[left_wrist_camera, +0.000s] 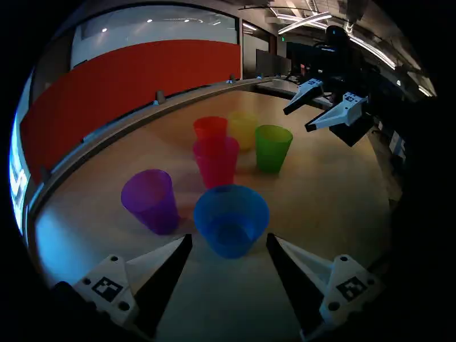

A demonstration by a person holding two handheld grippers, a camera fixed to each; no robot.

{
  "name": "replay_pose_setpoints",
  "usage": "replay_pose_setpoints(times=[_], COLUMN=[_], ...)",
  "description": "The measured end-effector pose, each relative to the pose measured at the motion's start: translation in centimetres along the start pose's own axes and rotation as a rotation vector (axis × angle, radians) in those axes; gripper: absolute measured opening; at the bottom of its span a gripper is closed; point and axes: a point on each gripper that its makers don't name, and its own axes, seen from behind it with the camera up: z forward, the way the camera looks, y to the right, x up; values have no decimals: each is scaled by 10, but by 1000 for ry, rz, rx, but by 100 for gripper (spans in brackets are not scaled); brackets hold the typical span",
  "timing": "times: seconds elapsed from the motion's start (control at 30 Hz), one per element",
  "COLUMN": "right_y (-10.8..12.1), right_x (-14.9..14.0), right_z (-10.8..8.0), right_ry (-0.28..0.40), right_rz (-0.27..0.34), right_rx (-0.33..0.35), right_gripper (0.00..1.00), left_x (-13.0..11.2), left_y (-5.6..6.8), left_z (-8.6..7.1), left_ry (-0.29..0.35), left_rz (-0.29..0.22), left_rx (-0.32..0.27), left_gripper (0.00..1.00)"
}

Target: Pour water

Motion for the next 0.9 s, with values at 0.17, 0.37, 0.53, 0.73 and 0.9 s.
replay_pose_setpoints(times=[0.17,0.37,0.53,0.73,0.9], right_y=[2,4,5,7,8], right_x=[-3,-4,-5,-5,-6], right_z=[2,7,10,12,11], right_ry=[-6,-14,-16,-17,-16], right_rz=[0,2,6,7,8], right_rx=[1,1,5,6,3], right_gripper=[99,99,99,99,99], left_x=[3,9,13,16,18], left_y=[-2,-1,2,2,2], left_z=[7,15,20,22,22], left_ry=[6,22,33,38,41], left_rz=[-9,-12,-14,-12,-9], left_rx=[-10,-23,-37,-37,-35], left_gripper=[97,97,97,97,97])
